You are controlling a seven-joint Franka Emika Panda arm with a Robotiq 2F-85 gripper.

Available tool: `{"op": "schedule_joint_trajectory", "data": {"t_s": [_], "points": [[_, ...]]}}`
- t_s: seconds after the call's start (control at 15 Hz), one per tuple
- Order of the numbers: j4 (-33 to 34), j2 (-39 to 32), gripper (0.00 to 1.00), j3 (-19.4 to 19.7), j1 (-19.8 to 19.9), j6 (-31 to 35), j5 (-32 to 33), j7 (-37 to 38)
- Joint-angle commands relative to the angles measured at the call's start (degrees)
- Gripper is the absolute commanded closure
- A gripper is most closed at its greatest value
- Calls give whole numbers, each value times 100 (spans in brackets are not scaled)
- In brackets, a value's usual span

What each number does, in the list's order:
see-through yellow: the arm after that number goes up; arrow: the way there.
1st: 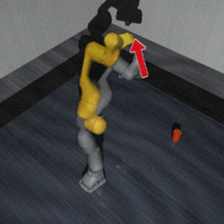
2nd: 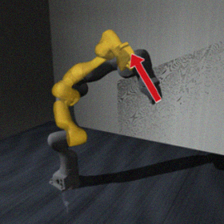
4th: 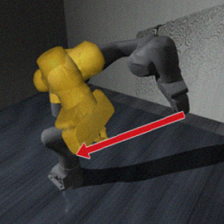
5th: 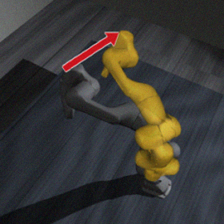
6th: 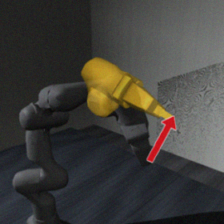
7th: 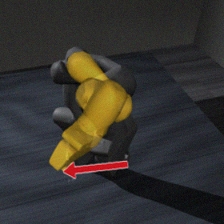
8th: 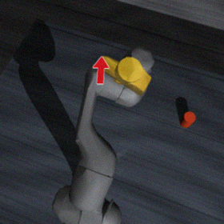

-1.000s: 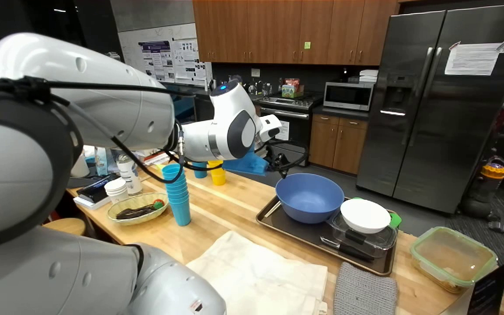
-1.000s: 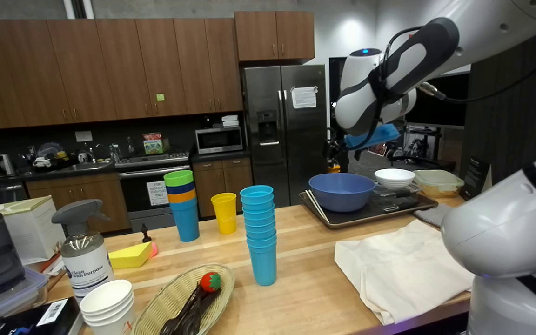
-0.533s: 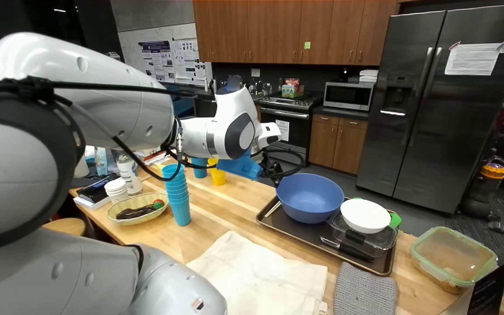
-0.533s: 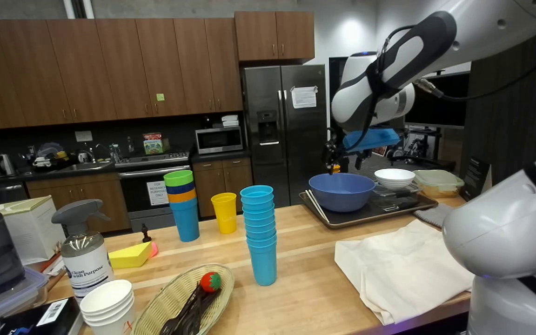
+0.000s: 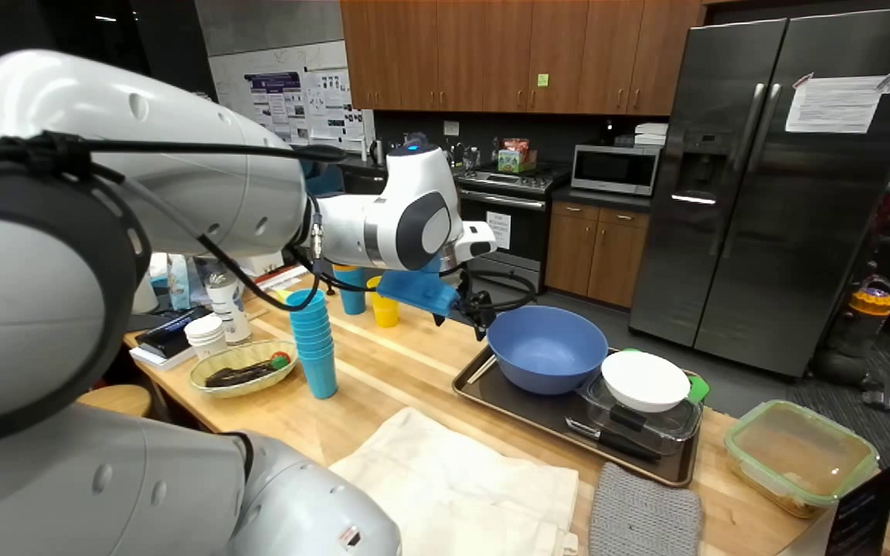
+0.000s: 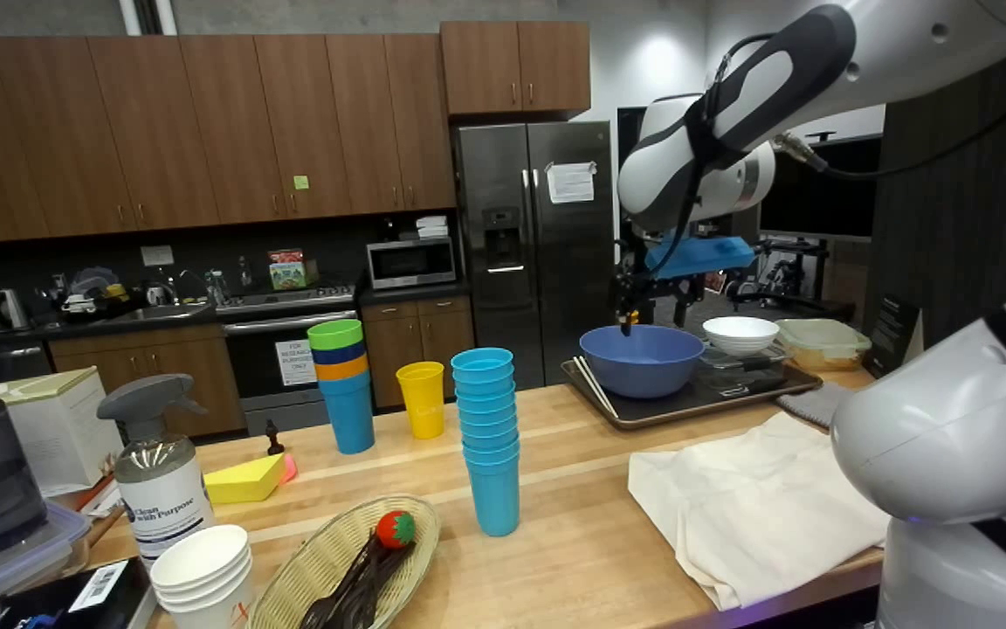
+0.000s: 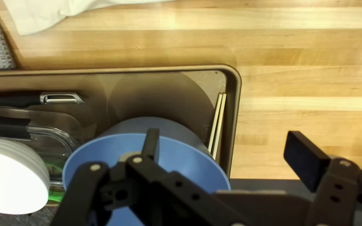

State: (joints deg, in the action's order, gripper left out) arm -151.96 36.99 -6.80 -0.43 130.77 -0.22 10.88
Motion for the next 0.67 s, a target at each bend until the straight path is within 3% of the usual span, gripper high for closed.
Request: {"op": "schedule_joint_trajectory", "data": {"t_s": [0.0,0.27,0.6], "points": [[191,-11,0,309,-235,-531,-117,-610],[329,-26,0,470,-335,-1006,-52,-1142],[411,-28,0,424,-273,-1201,-62,-1030]]}}
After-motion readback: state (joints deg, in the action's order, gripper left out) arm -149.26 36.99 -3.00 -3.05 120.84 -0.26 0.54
